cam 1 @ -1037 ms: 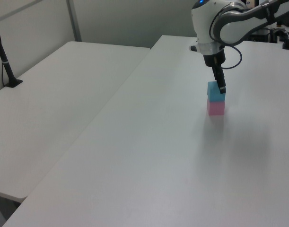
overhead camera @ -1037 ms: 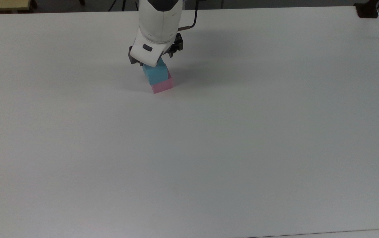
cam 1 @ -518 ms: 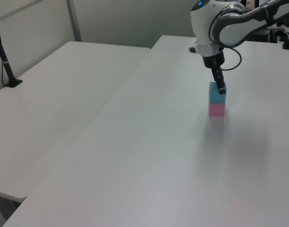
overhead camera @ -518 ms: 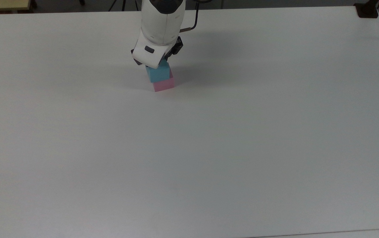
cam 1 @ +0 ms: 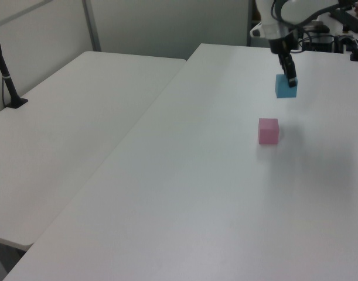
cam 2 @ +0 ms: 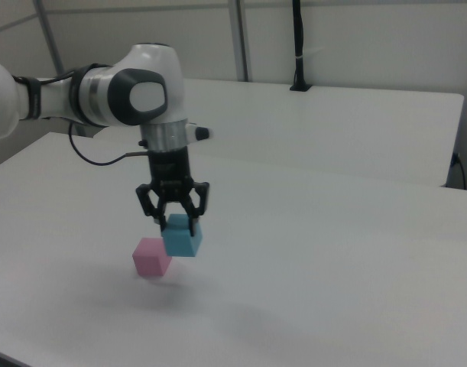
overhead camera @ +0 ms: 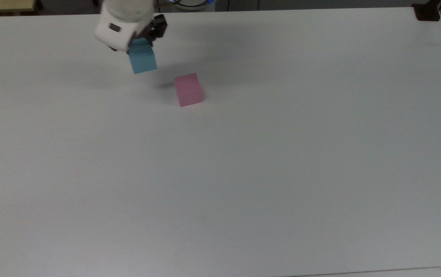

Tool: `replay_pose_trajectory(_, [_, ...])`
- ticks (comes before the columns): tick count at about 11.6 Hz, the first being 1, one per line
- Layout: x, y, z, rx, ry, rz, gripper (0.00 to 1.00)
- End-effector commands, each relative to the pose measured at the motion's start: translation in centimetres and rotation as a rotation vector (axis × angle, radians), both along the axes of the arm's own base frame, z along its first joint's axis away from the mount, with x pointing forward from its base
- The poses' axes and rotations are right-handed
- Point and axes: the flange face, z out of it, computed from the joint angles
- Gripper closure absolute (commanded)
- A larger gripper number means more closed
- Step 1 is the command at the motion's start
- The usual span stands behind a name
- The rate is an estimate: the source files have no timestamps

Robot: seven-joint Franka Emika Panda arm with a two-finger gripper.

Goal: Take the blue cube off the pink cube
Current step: 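Lift the light-blue cube off the pink cube and carry it aside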

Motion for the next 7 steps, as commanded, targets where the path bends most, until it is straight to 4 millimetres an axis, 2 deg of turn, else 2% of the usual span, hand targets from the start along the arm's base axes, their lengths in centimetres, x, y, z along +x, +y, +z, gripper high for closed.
replay_pose_trajectory(1, [1.4,-5.7,0.8,0.003,-0.076,-0.060,0.43])
replay_pose_trajectory(3, [4.6,-9.3,0.0,-0.006,-0.142,-0.120,0.43])
replay_pose_trajectory(4, [6.4,-9.8,-0.7,0.012,-0.166,-0.148,0.43])
replay_pose_trajectory(7, [9.6,-7.9,-4.7,0.013,-0.205,-0.223,0.43])
